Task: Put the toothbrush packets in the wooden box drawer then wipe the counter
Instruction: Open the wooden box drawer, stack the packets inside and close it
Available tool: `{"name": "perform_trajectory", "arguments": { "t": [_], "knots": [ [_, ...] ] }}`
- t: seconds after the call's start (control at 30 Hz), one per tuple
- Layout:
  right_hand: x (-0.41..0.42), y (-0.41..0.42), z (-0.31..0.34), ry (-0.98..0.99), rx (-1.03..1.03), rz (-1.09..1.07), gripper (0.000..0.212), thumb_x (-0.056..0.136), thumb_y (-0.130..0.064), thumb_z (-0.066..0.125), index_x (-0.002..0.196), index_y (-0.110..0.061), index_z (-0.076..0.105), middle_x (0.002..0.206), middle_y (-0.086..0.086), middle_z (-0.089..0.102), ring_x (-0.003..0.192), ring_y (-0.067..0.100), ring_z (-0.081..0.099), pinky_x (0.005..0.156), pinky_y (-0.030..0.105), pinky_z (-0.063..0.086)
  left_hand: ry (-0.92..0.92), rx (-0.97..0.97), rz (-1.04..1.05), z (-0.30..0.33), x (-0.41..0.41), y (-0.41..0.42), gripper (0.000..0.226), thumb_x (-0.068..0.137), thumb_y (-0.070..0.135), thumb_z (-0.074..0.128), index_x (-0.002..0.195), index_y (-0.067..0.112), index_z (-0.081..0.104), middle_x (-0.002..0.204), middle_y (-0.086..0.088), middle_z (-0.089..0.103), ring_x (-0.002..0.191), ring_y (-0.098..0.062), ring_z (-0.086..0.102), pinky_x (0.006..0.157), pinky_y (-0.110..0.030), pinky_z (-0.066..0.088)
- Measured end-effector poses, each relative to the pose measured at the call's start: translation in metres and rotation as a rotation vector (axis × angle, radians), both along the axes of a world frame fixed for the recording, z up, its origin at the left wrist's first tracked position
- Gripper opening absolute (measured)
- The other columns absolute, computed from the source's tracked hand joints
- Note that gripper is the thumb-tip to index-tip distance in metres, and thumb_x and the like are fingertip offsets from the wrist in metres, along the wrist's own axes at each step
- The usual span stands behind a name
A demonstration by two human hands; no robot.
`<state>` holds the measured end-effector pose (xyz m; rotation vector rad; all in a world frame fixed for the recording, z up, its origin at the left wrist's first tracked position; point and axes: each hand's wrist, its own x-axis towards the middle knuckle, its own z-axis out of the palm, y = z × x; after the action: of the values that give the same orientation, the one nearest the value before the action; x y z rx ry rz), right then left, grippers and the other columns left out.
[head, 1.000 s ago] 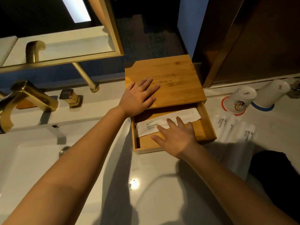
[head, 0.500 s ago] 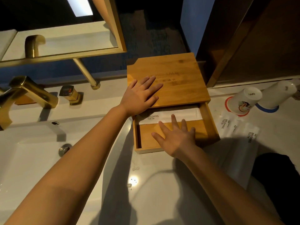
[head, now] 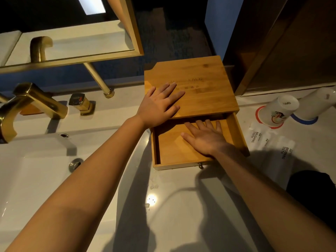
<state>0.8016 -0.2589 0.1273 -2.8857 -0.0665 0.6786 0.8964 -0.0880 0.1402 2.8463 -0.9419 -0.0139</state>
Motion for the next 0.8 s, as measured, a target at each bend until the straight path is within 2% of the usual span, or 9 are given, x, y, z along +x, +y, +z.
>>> {"name": "perform_trajectory", "arguments": {
  "t": [0.1, 0.2, 0.37, 0.4, 0.47, 0.57, 0.67, 0.77, 0.8],
  "knots": [
    [0.006, -0.012, -0.002, -0.017, 0.028, 0.056, 0.057, 0.091, -0.06, 0.014, 0.143, -0.036, 0.017, 0.15, 0.001, 0.03, 0.14, 0.027, 0.02, 0.115, 0.053, 0.001, 0.003, 0.002, -0.002, 0.0, 0.0, 0.0, 0.054, 0.092, 0.05, 0.022, 0.144, 0.036, 0.021, 0.157, -0.002, 0.018, 0.146, -0.02, 0.013, 0.116, -0.048, 0.012],
    [0.004, -0.014, -0.003, -0.023, 0.029, 0.074, 0.058, 0.091, -0.06, 0.014, 0.144, -0.036, 0.015, 0.151, 0.002, 0.028, 0.141, 0.027, 0.018, 0.115, 0.053, 0.0, 0.008, 0.005, 0.0, 0.001, 0.0, 0.0, 0.054, 0.092, 0.05, 0.022, 0.144, 0.036, 0.02, 0.157, -0.001, 0.018, 0.146, -0.02, 0.013, 0.116, -0.048, 0.013],
    [-0.028, 0.0, 0.024, 0.061, 0.082, 0.033, 0.059, 0.09, -0.062, 0.015, 0.145, -0.041, 0.009, 0.16, -0.003, -0.002, 0.146, 0.022, -0.008, 0.116, 0.052, -0.002, 0.015, -0.006, -0.002, 0.002, -0.001, 0.001, 0.053, 0.093, 0.05, 0.022, 0.144, 0.037, 0.02, 0.158, 0.0, 0.017, 0.146, -0.019, 0.012, 0.116, -0.046, 0.01],
    [-0.038, 0.004, 0.029, 0.059, 0.093, 0.061, 0.058, 0.09, -0.061, 0.017, 0.144, -0.04, 0.013, 0.159, -0.003, 0.001, 0.146, 0.021, -0.004, 0.116, 0.052, 0.002, 0.017, -0.008, 0.0, 0.003, -0.001, 0.001, 0.053, 0.093, 0.05, 0.022, 0.144, 0.037, 0.02, 0.158, 0.0, 0.016, 0.146, -0.019, 0.012, 0.116, -0.046, 0.01],
    [-0.058, 0.01, 0.036, 0.057, 0.122, 0.098, 0.056, 0.091, -0.059, 0.023, 0.141, -0.034, 0.029, 0.154, 0.001, 0.026, 0.141, 0.022, 0.021, 0.113, 0.047, 0.017, 0.027, -0.01, 0.003, 0.003, -0.001, 0.001, 0.053, 0.093, 0.05, 0.022, 0.144, 0.038, 0.019, 0.158, 0.001, 0.015, 0.146, -0.019, 0.01, 0.116, -0.046, 0.008],
    [-0.077, 0.014, 0.031, -0.093, 0.128, 0.148, 0.035, 0.094, -0.041, 0.037, 0.119, -0.023, 0.053, 0.118, 0.002, 0.062, 0.11, 0.021, 0.053, 0.094, 0.036, 0.037, 0.035, -0.004, 0.004, 0.003, -0.002, 0.0, 0.053, 0.092, 0.05, 0.021, 0.144, 0.038, 0.019, 0.158, 0.001, 0.014, 0.146, -0.019, 0.009, 0.116, -0.046, 0.007],
    [-0.079, 0.019, 0.03, -0.163, 0.079, 0.132, 0.022, 0.094, -0.022, 0.042, 0.112, -0.021, 0.055, 0.108, 0.003, 0.065, 0.1, 0.023, 0.057, 0.084, 0.033, 0.038, 0.046, -0.005, 0.006, 0.005, -0.002, 0.001, 0.053, 0.093, 0.05, 0.021, 0.144, 0.038, 0.018, 0.158, 0.001, 0.014, 0.146, -0.019, 0.009, 0.116, -0.046, 0.006],
    [-0.089, 0.019, 0.025, -0.124, 0.049, 0.188, 0.019, 0.093, -0.02, 0.046, 0.11, -0.02, 0.053, 0.106, 0.003, 0.063, 0.097, 0.022, 0.058, 0.077, 0.032, 0.039, 0.048, -0.005, 0.006, 0.005, -0.002, 0.0, 0.052, 0.094, 0.049, 0.022, 0.144, 0.038, 0.019, 0.158, 0.001, 0.014, 0.146, -0.019, 0.01, 0.116, -0.046, 0.006],
    [-0.096, 0.016, 0.021, -0.198, 0.076, 0.223, 0.017, 0.091, -0.018, 0.049, 0.105, -0.019, 0.057, 0.099, 0.003, 0.065, 0.091, 0.022, 0.06, 0.073, 0.032, 0.042, 0.046, -0.001, 0.006, 0.005, -0.002, 0.0, 0.052, 0.094, 0.049, 0.022, 0.144, 0.038, 0.019, 0.158, 0.001, 0.014, 0.146, -0.019, 0.01, 0.116, -0.046, 0.006]
  ]
}}
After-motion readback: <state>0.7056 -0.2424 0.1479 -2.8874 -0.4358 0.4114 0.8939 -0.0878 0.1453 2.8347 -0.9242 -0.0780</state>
